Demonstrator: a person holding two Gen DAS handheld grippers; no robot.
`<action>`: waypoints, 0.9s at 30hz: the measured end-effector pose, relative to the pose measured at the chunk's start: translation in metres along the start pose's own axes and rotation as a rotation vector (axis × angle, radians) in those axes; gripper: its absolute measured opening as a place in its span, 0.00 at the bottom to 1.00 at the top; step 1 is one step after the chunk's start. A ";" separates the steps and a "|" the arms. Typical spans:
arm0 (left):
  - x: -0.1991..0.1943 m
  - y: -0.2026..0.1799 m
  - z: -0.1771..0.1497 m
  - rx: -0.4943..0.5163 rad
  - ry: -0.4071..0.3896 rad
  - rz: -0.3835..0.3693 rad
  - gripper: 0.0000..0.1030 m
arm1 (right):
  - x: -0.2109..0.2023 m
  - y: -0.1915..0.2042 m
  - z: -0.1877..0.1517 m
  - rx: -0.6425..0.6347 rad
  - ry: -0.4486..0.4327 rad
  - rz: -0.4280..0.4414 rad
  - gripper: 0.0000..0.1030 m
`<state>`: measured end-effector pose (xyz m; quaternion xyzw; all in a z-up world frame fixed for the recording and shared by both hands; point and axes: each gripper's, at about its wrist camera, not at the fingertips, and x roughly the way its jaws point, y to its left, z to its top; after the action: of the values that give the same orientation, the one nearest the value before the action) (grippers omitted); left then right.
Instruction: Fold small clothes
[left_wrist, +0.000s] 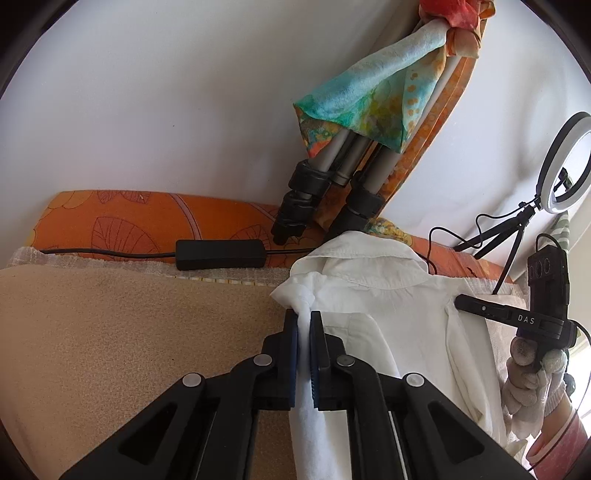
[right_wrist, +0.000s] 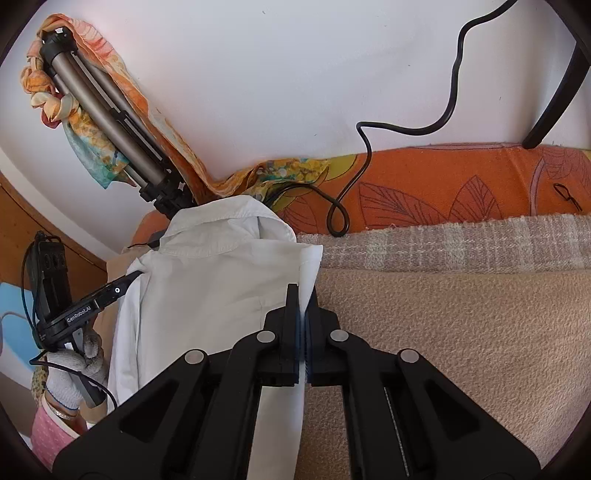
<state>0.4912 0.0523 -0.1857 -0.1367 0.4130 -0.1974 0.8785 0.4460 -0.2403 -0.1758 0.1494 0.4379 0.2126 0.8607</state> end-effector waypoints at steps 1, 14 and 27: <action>-0.002 0.001 0.000 -0.010 -0.002 -0.005 0.02 | -0.002 0.001 0.000 0.000 -0.010 0.002 0.02; -0.089 -0.044 0.002 0.062 -0.108 -0.011 0.02 | -0.091 0.041 -0.003 -0.055 -0.116 0.088 0.01; -0.205 -0.094 -0.070 0.101 -0.179 -0.002 0.01 | -0.184 0.081 -0.085 -0.127 -0.144 0.087 0.02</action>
<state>0.2957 0.0581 -0.0542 -0.1098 0.3221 -0.2059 0.9175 0.2609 -0.2561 -0.0613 0.1286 0.3535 0.2656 0.8877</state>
